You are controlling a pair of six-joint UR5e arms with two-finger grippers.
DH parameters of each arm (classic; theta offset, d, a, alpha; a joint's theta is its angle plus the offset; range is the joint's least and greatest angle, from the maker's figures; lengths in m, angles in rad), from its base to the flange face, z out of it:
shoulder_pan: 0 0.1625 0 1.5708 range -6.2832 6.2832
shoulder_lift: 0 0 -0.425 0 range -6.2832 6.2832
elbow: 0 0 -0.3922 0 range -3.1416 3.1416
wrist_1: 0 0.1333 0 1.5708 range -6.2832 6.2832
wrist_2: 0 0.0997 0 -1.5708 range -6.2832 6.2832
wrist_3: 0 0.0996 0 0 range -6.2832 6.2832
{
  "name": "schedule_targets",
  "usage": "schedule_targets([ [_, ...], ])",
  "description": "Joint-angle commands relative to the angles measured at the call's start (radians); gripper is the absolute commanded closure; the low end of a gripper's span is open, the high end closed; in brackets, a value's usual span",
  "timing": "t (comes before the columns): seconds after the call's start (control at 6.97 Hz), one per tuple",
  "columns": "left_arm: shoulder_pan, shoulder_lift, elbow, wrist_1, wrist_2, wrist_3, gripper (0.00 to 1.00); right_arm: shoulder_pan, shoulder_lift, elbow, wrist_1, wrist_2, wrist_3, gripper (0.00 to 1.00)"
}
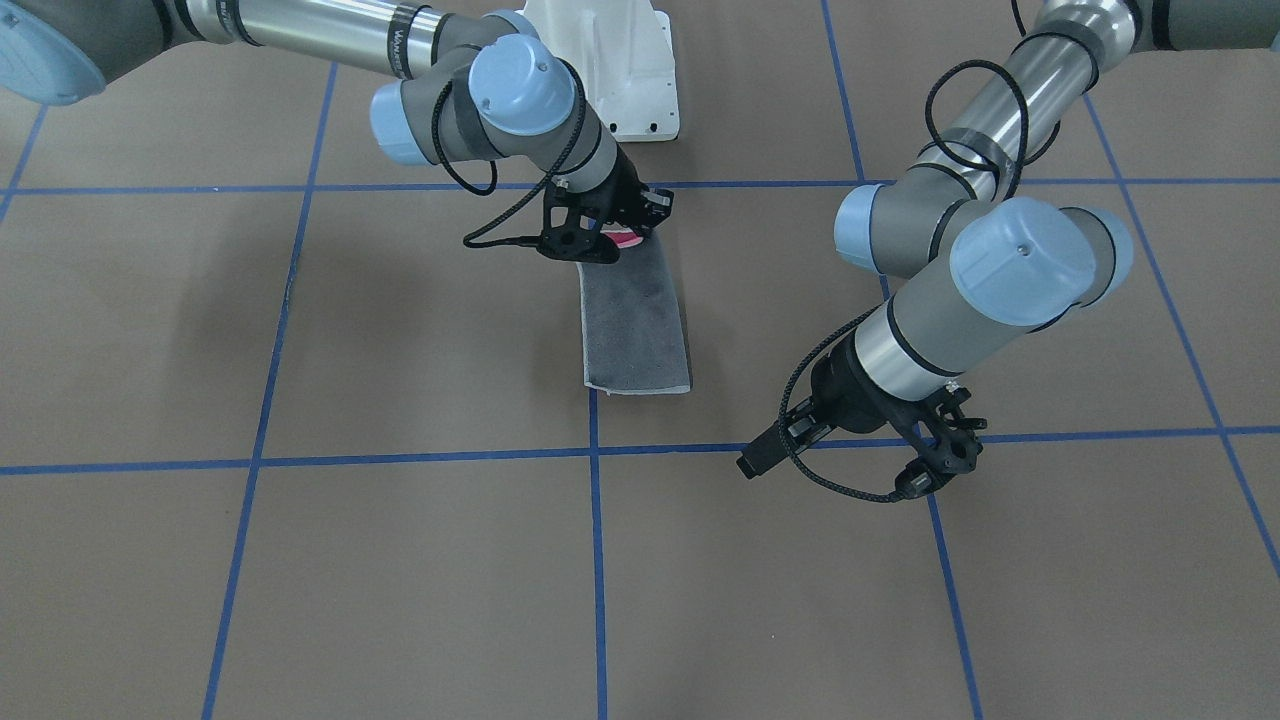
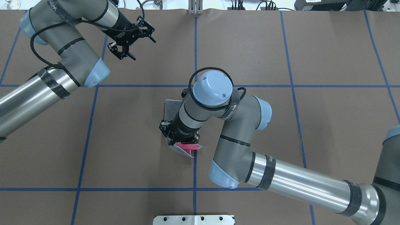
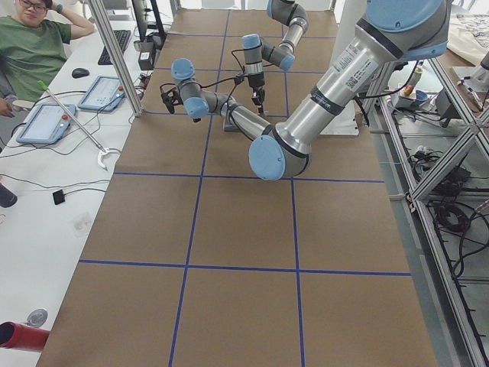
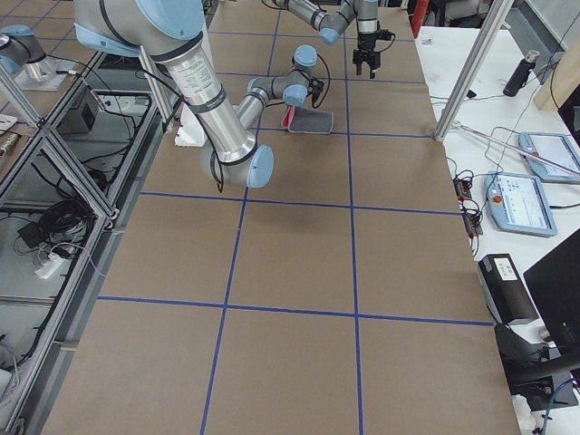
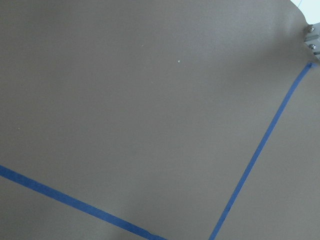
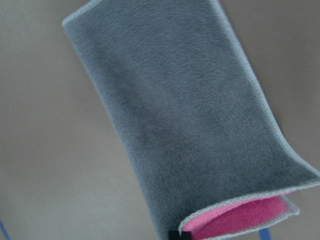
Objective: Fold towel twice with both arms
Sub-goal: 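Grasp the folded strip's end with the right gripper and fold it toward the other end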
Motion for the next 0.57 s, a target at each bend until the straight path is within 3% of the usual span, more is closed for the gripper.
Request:
schedule_targets([
  [0.0,0.000,0.003,-0.002,0.000,-0.001,0.000,0.00,-0.002,0.031,-0.085,0.124,-0.009,0.001,1.00],
  [0.14,0.000,0.003,-0.002,0.000,0.000,0.000,0.00,-0.001,0.035,-0.082,0.127,-0.009,0.001,0.01],
  [0.43,0.000,0.004,0.000,0.000,0.002,0.018,0.00,0.007,0.032,-0.029,0.129,-0.011,0.022,0.00],
])
